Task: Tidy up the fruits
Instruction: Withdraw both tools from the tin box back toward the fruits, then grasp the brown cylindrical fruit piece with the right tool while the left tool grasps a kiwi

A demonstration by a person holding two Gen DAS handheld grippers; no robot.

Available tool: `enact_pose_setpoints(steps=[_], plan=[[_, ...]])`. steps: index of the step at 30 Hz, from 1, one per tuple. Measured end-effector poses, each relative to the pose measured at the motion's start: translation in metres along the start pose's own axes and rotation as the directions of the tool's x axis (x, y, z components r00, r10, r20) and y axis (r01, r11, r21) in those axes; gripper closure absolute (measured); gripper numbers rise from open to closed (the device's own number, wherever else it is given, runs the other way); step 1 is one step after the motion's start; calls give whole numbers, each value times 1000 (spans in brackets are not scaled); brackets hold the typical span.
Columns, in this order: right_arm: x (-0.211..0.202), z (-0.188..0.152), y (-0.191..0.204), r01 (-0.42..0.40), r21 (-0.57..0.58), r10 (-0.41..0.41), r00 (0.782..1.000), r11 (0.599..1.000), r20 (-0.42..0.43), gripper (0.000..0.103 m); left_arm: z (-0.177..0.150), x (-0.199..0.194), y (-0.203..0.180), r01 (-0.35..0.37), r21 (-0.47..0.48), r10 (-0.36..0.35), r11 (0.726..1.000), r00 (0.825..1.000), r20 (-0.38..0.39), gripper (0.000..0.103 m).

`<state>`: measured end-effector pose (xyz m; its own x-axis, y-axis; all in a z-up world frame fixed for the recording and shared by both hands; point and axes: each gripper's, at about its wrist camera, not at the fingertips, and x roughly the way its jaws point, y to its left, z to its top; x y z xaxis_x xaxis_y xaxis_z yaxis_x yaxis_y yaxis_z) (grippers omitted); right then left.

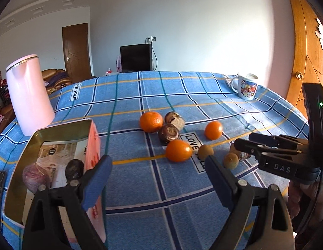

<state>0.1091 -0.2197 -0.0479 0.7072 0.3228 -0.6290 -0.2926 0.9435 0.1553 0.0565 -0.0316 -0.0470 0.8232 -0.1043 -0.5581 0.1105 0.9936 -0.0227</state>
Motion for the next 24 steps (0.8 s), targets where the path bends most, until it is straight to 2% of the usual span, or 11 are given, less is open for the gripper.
enact_pose_setpoints(steps=[4, 6, 11, 15, 19, 21, 23, 24], plan=[[3, -9, -7, -42, -2, 42, 998, 999, -44, 56, 1, 4, -11, 18, 13, -18, 1000, 1000, -12, 10], [3, -9, -9, -52, 4, 52, 997, 999, -49, 66, 2, 5, -16, 30, 21, -30, 999, 999, -16, 10], [-3, -11, -13, -71, 10, 71, 997, 997, -21, 66, 4, 9, -30, 58, 43, -57, 997, 998, -27, 12], [-18, -14, -21, 8, -2, -8, 999, 1000, 45, 66, 5, 16, -45, 86, 68, -83, 994, 995, -46, 14], [-24, -15, -44, 44, 34, -46, 997, 998, 63, 66, 7, 28, -63, 125, 87, -117, 988, 989, -85, 22], [-26, -15, -51, 34, 48, -37, 997, 998, 66, 66, 7, 36, -72, 145, 92, -135, 985, 984, -113, 29], [-26, -15, -53, 20, 58, -24, 997, 998, 71, 66, 7, 46, -78, 169, 89, -154, 982, 977, -150, 42], [-26, -15, -54, 15, 58, -20, 997, 998, 73, 66, 7, 49, -81, 176, 87, -161, 980, 973, -164, 45]])
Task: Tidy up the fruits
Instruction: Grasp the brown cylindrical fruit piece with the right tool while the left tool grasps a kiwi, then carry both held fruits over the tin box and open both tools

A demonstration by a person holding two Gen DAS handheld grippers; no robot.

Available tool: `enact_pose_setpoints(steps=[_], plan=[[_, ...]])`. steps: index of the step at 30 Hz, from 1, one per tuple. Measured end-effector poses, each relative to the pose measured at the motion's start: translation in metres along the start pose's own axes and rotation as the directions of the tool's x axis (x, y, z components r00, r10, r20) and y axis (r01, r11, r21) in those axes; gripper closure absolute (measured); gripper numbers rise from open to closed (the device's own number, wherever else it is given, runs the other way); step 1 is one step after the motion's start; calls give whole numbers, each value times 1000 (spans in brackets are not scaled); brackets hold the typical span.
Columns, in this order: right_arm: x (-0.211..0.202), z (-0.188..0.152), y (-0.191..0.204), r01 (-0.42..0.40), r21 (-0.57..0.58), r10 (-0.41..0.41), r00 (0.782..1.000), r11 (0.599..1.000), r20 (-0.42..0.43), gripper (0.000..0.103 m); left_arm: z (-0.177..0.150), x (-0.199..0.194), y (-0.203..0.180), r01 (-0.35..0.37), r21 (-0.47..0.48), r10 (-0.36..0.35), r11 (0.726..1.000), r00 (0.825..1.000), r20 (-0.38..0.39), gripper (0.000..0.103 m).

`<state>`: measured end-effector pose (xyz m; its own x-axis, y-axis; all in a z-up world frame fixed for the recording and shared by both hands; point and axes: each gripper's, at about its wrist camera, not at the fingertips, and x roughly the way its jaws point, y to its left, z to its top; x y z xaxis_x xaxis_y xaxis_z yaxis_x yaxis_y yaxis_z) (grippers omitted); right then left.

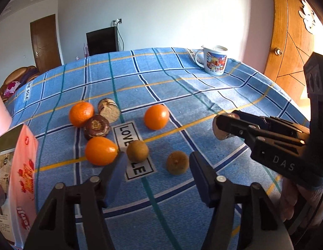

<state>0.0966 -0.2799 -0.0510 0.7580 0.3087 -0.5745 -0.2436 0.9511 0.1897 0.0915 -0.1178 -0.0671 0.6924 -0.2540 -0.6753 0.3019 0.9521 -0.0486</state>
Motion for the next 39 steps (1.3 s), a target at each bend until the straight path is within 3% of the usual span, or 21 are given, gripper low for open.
enact_pose_setpoints(steps=[1, 6, 8, 11, 23, 39], plan=[[0, 0, 0, -3, 0, 3, 1000, 1000, 1, 66, 0, 3, -3, 7, 5, -6, 1000, 1000, -12, 51], [-3, -2, 2, -8, -10, 8, 1000, 1000, 12, 66, 3, 8, -14, 12, 33, -11, 999, 999, -30, 51], [-4, -3, 2, -9, -15, 9, 1000, 1000, 15, 66, 4, 14, -17, 28, 42, -25, 999, 998, -58, 65], [-4, -3, 4, -9, -22, 10, 1000, 1000, 16, 66, 5, 21, -15, 45, 23, -43, 999, 995, -93, 76], [-17, -8, 9, -16, -61, 22, 995, 998, 95, 66, 3, -2, -11, -11, 10, 11, 1000, 999, 32, 76], [-34, -12, 15, -21, -101, 41, 979, 995, 202, 66, 1, -23, -12, -79, 3, 78, 997, 984, 163, 76]])
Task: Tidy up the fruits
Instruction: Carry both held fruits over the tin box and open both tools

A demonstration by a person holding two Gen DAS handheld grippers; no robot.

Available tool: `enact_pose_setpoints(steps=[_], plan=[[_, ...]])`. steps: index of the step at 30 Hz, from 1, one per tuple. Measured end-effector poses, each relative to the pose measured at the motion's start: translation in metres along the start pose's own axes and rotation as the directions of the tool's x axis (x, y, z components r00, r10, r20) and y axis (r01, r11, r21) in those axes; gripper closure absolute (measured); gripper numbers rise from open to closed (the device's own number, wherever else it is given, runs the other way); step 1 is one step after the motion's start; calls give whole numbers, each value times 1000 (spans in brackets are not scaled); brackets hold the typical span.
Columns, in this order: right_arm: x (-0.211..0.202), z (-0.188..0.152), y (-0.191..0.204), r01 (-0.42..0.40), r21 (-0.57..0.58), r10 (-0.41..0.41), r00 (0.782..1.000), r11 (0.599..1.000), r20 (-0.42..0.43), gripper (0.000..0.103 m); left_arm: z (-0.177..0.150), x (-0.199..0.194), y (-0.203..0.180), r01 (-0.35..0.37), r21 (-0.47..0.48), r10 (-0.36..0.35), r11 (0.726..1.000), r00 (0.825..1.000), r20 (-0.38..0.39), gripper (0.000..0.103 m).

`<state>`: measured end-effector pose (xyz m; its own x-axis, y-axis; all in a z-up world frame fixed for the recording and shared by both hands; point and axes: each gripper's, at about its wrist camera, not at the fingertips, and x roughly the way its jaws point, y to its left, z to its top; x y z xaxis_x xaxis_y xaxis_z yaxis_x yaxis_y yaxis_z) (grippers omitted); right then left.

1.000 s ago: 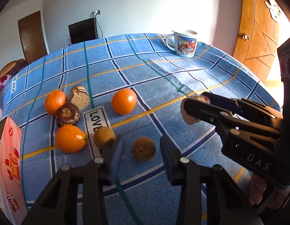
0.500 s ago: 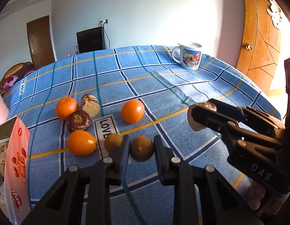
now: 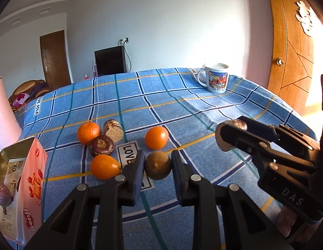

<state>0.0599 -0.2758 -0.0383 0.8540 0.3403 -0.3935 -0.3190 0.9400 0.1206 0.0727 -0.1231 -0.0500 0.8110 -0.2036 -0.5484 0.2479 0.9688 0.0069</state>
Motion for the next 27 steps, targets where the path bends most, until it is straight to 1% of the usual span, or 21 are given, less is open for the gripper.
enact_pose_setpoints(steps=[16, 27], plan=[[-13, -2, 4, -8, -28, 10, 997, 1000, 81, 66, -2, -13, -1, -29, 0, 29, 1000, 997, 72, 76], [-22, -4, 7, -15, -49, 21, 992, 999, 126, 66, -5, -25, -4, -51, 15, 48, 999, 991, 128, 76]])
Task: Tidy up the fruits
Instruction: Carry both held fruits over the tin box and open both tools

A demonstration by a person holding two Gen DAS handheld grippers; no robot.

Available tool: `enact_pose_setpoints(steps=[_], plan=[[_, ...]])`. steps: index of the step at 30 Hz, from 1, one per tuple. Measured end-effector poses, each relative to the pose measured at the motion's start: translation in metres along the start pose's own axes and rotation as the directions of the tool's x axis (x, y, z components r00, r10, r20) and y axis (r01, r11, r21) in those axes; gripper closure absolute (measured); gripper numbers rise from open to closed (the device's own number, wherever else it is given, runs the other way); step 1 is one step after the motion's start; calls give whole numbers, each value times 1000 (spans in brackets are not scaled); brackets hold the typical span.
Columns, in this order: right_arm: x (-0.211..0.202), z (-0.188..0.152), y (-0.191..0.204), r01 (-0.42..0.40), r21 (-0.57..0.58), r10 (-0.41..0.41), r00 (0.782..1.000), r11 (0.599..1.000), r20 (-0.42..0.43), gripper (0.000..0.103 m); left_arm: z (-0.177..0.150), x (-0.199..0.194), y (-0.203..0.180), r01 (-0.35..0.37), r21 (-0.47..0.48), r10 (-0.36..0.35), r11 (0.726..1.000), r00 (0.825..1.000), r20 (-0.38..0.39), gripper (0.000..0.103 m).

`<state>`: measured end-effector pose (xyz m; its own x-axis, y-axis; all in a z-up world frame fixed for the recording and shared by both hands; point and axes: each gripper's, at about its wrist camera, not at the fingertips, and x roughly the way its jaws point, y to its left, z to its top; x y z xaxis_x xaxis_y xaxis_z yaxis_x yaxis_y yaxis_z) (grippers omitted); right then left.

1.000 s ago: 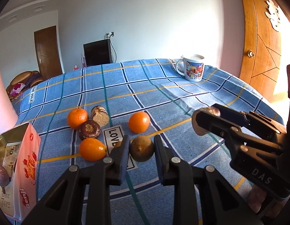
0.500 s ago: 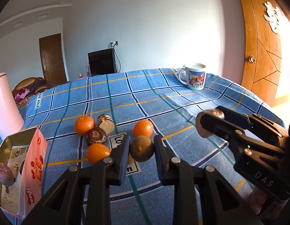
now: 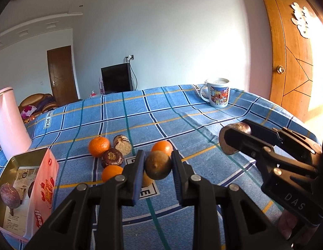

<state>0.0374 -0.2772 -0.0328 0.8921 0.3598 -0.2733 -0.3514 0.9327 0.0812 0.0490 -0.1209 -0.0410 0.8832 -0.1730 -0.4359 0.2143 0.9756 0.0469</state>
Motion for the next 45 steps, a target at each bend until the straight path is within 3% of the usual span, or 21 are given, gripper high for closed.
enact_pose_setpoints(steps=[7, 12, 24, 45], plan=[[-5, -1, 2, 0, -8, 0, 1000, 1000, 20, 66, 0, -4, 4, -8, -3, 8, 1000, 1000, 11, 76], [0, 4, 4, 2, -4, -2, 1000, 1000, -9, 66, -1, -12, 20, -24, -30, 25, 999, 999, 20, 76], [20, 25, 34, -86, -11, 86, 995, 996, -45, 66, -7, -23, 67, -60, -120, 64, 991, 998, 25, 76], [64, 59, 146, -293, -129, 281, 954, 947, -106, 66, -24, -61, 160, -208, -264, 222, 942, 975, 25, 76]])
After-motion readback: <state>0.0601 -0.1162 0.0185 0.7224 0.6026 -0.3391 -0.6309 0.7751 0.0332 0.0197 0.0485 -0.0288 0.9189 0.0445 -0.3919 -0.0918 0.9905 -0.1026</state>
